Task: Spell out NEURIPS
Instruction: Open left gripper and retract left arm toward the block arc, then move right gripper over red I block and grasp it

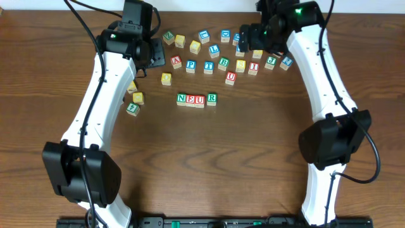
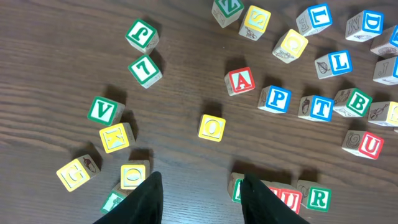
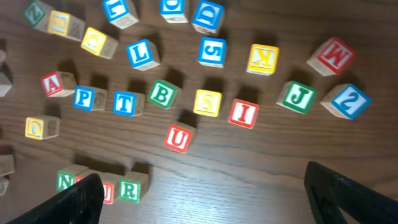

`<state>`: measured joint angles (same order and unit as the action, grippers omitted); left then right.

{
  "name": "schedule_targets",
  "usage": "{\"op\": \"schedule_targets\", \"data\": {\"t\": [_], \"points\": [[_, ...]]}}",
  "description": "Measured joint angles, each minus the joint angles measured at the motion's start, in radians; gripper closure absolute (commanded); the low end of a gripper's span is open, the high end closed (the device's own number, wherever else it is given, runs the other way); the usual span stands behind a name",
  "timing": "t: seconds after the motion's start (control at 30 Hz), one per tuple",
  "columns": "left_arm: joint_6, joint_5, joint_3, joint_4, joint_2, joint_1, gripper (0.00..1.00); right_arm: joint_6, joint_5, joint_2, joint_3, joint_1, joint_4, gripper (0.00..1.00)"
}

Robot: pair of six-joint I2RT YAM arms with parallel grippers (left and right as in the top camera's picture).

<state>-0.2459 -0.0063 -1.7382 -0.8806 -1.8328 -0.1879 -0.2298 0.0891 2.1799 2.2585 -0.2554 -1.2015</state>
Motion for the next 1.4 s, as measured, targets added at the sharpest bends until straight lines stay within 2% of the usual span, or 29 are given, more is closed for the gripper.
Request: {"op": "schedule_targets", "data": {"t": [0.47, 0.63, 1.07, 1.4], "points": [[0.032, -0.001, 0.0, 0.017, 0.0, 0.0, 0.6, -0.023, 0.0, 0.021, 0.0, -0.07, 0.058, 0.07], [0.042, -0.043, 0.0, 0.026, 0.0, 0.0, 0.6, -0.042, -0.004, 0.035, 0.0, -0.073, 0.066, 0.09], [0.045, -0.091, 0.0, 0.029, 0.0, 0.06, 0.59, -0.177, -0.155, 0.052, 0.0, -0.069, 0.007, 0.15], [0.045, -0.098, 0.0, 0.029, 0.0, 0.063, 0.59, -0.219, -0.145, 0.195, 0.003, -0.021, -0.022, 0.31]]}}
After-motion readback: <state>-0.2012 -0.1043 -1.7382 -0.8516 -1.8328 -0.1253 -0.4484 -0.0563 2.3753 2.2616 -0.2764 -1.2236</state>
